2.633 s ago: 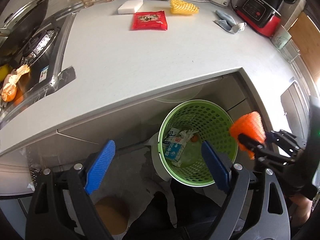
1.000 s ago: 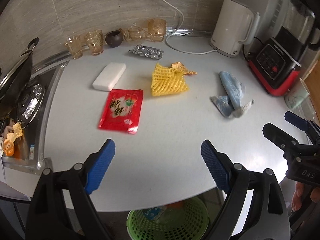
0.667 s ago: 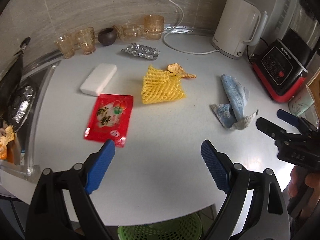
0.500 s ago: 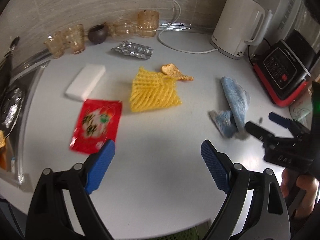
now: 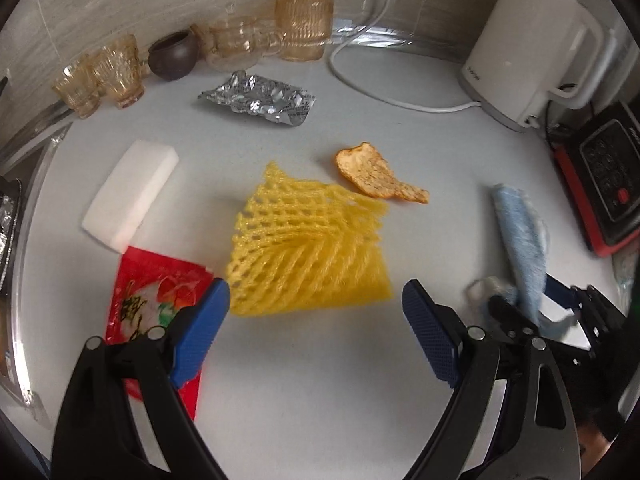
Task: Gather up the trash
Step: 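Grasp the yellow foam net with left tool while right tool grasps blue towel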
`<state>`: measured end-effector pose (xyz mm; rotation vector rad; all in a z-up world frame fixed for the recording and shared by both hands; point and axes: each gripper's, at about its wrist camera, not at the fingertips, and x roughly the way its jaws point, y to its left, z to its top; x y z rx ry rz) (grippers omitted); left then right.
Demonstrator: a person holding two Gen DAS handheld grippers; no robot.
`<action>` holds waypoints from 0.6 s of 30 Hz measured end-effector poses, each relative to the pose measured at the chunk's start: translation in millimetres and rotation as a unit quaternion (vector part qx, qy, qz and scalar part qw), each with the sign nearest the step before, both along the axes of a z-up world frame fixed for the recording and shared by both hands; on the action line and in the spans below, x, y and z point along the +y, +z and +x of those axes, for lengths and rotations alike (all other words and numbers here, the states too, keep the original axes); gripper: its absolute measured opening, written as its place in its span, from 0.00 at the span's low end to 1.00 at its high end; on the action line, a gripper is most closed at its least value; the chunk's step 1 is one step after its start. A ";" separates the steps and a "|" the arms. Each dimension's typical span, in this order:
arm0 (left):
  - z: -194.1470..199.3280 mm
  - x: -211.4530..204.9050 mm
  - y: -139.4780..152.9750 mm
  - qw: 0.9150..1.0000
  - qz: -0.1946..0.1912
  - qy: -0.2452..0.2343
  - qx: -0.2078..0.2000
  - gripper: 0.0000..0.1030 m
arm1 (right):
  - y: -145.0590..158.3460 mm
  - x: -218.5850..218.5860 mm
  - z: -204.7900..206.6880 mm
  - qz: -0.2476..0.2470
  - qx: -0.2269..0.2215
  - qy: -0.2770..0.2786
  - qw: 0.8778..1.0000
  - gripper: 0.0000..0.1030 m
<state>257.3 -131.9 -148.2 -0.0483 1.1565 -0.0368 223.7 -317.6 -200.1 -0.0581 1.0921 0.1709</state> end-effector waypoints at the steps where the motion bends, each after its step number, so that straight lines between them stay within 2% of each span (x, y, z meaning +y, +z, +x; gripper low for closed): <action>1: 3.7 0.7 -2.8 1.000 -0.003 0.004 0.003 0.82 | 1.1 -1.0 0.6 -0.001 -0.002 0.000 1.000 0.48; 3: 10.7 2.5 -8.6 1.000 -0.004 0.009 0.009 0.82 | 1.9 -3.6 1.3 0.001 -0.004 0.001 1.000 0.36; 4: 13.4 2.4 -10.7 1.000 -0.002 0.010 0.010 0.82 | 2.3 -4.7 1.7 0.001 -0.004 0.002 1.000 0.26; 5: 16.9 1.7 -13.4 1.000 0.006 0.011 0.012 0.82 | 2.6 -6.3 1.6 0.003 -0.004 0.002 1.000 0.24; 12: 30.7 -0.6 -28.9 0.999 0.026 0.020 0.029 0.79 | 7.1 -14.2 -3.4 0.025 -0.004 -0.002 1.000 0.21; 15: 30.3 -2.7 -31.0 0.999 0.035 0.022 0.026 0.71 | 11.0 -15.0 -7.0 0.031 -0.008 -0.002 1.000 0.21; 18: 28.1 -3.3 -28.7 0.999 0.027 0.021 0.022 0.53 | 13.8 -17.2 -9.4 0.037 -0.011 -0.005 0.999 0.22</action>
